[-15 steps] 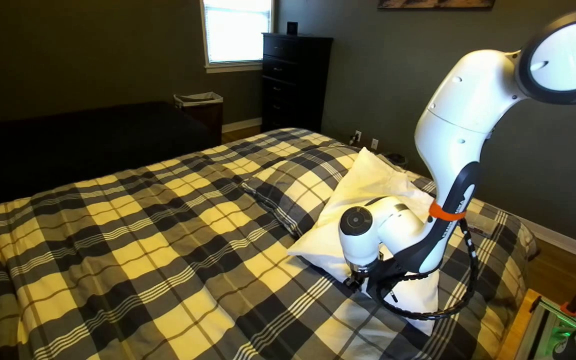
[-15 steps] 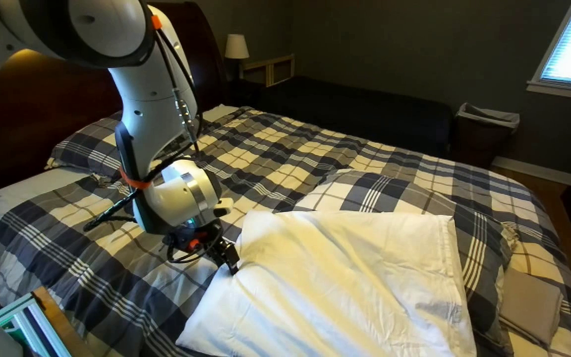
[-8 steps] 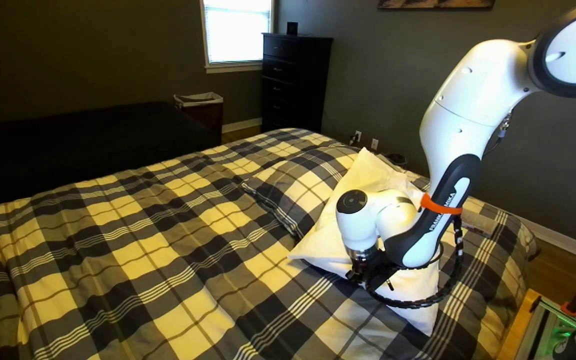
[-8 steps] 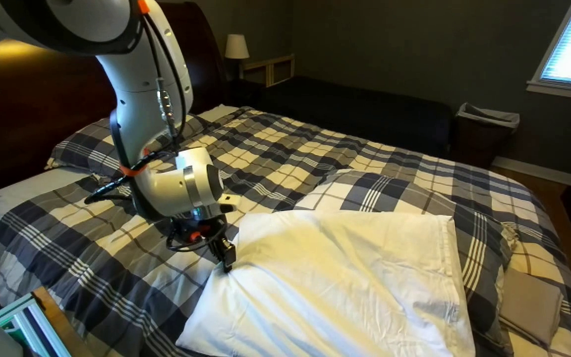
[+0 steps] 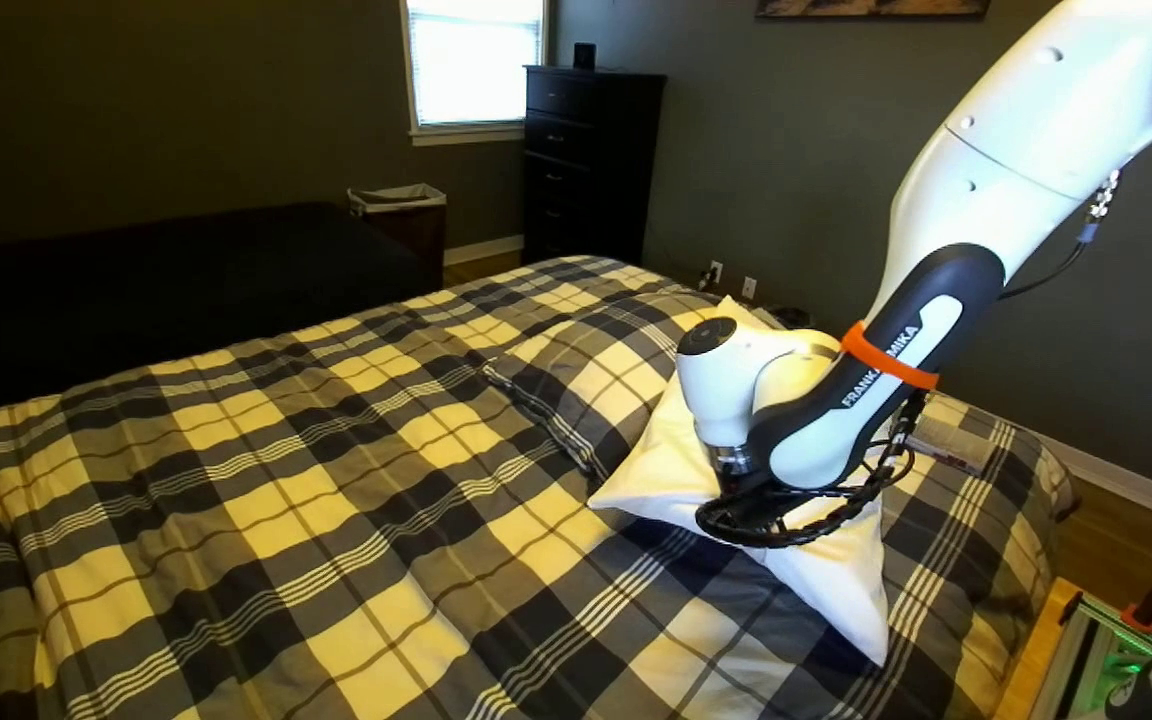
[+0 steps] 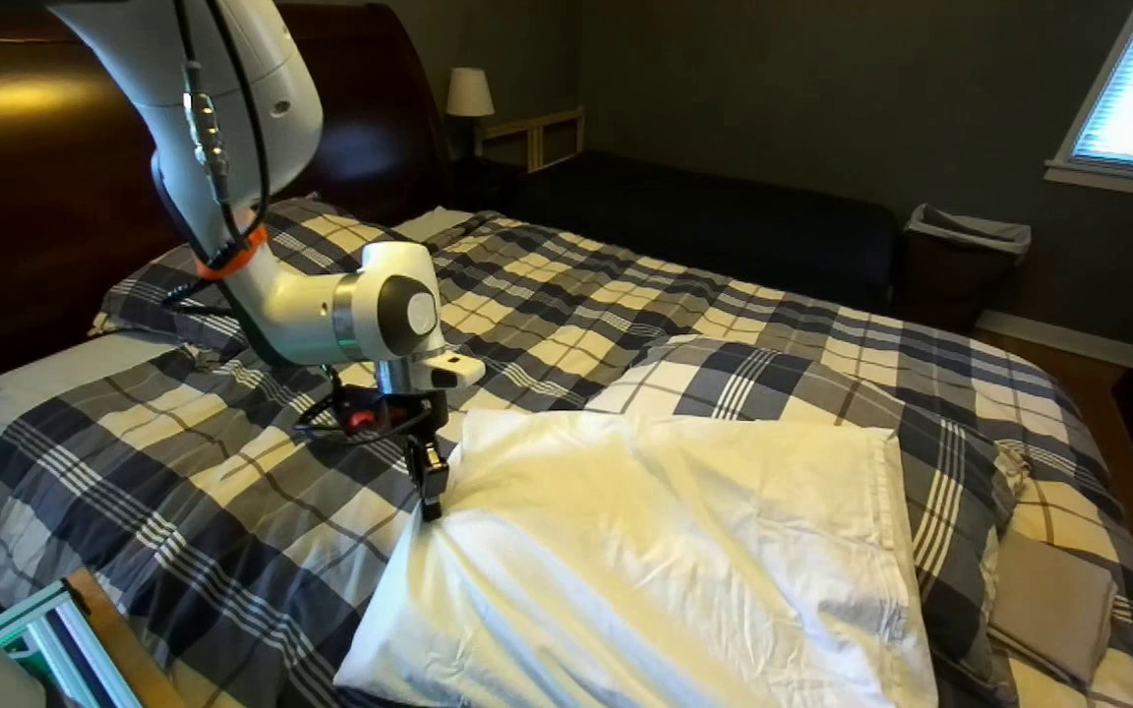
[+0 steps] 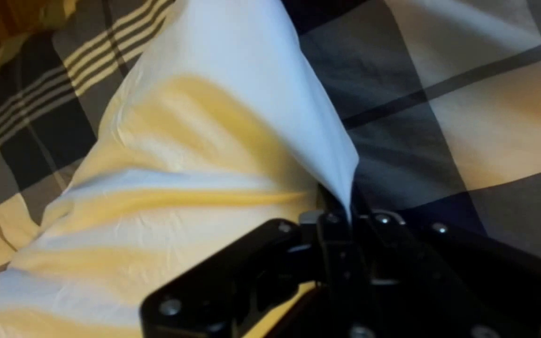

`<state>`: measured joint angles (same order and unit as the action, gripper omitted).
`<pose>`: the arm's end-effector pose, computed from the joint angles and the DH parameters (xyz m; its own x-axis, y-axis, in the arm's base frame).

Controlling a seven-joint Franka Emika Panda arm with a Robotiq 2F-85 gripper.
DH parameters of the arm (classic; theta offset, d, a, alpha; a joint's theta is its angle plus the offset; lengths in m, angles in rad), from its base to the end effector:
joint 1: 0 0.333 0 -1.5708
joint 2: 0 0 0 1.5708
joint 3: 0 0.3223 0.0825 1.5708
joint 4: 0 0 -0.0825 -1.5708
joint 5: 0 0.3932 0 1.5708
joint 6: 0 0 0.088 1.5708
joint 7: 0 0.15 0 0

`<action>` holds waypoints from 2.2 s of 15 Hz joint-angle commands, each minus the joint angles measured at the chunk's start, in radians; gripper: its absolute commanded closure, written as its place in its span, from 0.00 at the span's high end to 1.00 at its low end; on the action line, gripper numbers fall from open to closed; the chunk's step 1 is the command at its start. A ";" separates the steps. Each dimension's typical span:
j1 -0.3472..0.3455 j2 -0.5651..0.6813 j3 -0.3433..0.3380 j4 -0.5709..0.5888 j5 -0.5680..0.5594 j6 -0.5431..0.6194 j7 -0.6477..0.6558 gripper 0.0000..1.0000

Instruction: Move the pillow

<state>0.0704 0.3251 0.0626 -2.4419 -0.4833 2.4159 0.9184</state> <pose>0.4343 0.0454 0.1066 0.9216 -0.3746 -0.1020 -0.3107 -0.8691 0.3848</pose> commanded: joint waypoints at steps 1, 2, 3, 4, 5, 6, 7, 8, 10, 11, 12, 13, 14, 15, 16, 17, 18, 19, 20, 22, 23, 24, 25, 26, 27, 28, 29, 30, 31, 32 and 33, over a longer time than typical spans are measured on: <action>0.063 -0.118 -0.029 -0.042 0.084 -0.141 0.009 0.01; 0.069 -0.155 -0.028 -0.049 0.089 -0.187 0.015 0.01; 0.073 -0.175 -0.027 -0.048 0.091 -0.221 0.024 0.01; 0.074 -0.206 -0.019 -0.050 0.112 -0.262 0.032 0.01; 0.074 -0.227 -0.013 -0.046 0.128 -0.297 0.038 0.01; 0.077 -0.249 -0.007 -0.042 0.141 -0.340 0.057 0.01; 0.079 -0.269 -0.002 -0.039 0.139 -0.376 0.075 0.01; 0.078 -0.292 0.003 -0.037 0.143 -0.410 0.094 0.01; 0.079 -0.340 0.011 -0.033 0.122 -0.482 0.174 0.01; 0.077 -0.358 0.018 -0.029 0.115 -0.520 0.202 0.01; 0.076 -0.386 0.025 -0.031 0.107 -0.562 0.230 0.01; 0.072 -0.405 0.032 -0.026 0.103 -0.604 0.256 0.01; 0.067 -0.433 0.037 -0.026 0.088 -0.651 0.297 0.01; 0.064 -0.448 0.044 -0.020 0.087 -0.689 0.321 0.01; 0.062 -0.468 0.051 -0.015 0.108 -0.722 0.335 0.01; 0.061 -0.481 0.058 -0.010 0.111 -0.750 0.353 0.01; 0.061 -0.496 0.068 -0.007 0.106 -0.791 0.389 0.01; 0.060 -0.508 0.076 -0.002 0.101 -0.824 0.412 0.01; 0.057 -0.520 0.085 0.006 0.090 -0.869 0.458 0.01; 0.051 -0.533 0.099 0.030 0.088 -0.962 0.536 0.01; 0.050 -0.535 0.106 0.044 0.085 -1.004 0.569 0.01; 0.047 -0.531 0.112 0.064 0.082 -1.052 0.605 0.01; 0.046 -0.527 0.117 0.082 0.077 -1.092 0.634 0.01; 0.045 -0.514 0.119 0.107 0.072 -1.125 0.659 0.01; 0.044 -0.495 0.119 0.129 0.071 -1.144 0.684 0.01; 0.042 -0.482 0.119 0.146 0.065 -1.155 0.709 0.01; 0.040 -0.467 0.115 0.160 0.055 -1.136 0.731 0.01; 0.039 -0.457 0.113 0.171 0.044 -1.129 0.754 0.01; 0.036 -0.444 0.110 0.180 0.019 -1.110 0.776 0.01; 0.035 -0.435 0.108 0.187 0.003 -1.103 0.797 0.01; 0.035 -0.424 0.105 0.193 -0.021 -1.085 0.818 0.01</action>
<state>0.1159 -0.1417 0.1651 -2.2921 -0.4481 1.3249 1.6579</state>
